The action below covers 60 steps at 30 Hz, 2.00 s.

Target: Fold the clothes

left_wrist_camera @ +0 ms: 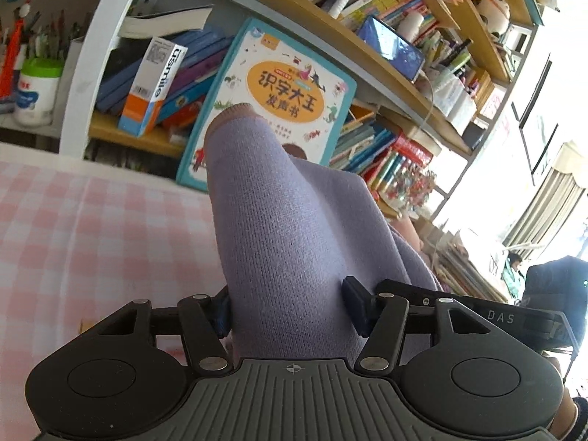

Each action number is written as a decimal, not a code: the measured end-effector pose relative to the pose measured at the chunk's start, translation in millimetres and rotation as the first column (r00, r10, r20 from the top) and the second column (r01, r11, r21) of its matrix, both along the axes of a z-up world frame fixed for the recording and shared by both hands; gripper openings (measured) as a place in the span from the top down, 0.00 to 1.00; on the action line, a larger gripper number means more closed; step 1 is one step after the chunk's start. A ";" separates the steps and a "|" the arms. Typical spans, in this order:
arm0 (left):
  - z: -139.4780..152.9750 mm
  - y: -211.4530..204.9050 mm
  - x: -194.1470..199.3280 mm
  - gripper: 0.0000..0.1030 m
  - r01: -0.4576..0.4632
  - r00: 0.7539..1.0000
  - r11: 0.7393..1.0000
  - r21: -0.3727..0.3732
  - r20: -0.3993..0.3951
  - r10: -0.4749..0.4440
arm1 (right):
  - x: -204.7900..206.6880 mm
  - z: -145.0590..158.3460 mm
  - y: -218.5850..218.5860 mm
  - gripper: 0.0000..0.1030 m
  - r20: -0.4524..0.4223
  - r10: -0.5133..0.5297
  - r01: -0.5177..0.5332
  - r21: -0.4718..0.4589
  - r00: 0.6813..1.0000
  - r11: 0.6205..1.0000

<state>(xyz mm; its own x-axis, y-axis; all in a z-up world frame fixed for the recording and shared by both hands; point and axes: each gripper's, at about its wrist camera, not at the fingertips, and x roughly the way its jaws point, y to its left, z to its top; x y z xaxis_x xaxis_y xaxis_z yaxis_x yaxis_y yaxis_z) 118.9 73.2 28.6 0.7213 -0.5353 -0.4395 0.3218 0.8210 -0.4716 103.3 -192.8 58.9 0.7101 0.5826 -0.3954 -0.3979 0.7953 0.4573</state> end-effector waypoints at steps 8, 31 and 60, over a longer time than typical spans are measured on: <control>-2.9 -0.4 50.7 0.43 -0.010 1.000 1.000 -0.009 0.016 0.011 | 55.2 -4.5 2.9 0.70 -0.014 -0.009 0.009 -0.017 1.000 1.000; -41.0 30.8 113.6 0.43 -0.109 0.992 0.994 -0.029 -0.064 0.107 | 136.9 -37.9 37.6 0.69 -0.120 -0.006 0.001 -0.040 0.993 0.999; -1.0 10.4 -9.6 0.04 -0.290 0.951 0.948 0.128 0.150 0.271 | 23.1 -18.3 17.2 0.21 0.081 -0.164 0.178 -0.203 0.983 0.963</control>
<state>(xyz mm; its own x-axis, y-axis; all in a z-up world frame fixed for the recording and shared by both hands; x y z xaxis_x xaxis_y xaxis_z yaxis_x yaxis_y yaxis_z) 109.4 83.6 27.6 0.8887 -0.2396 -0.3908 0.1184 0.9436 -0.3092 126.4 -175.7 40.6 0.8193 0.3600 -0.4463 -0.2705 0.9289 0.2528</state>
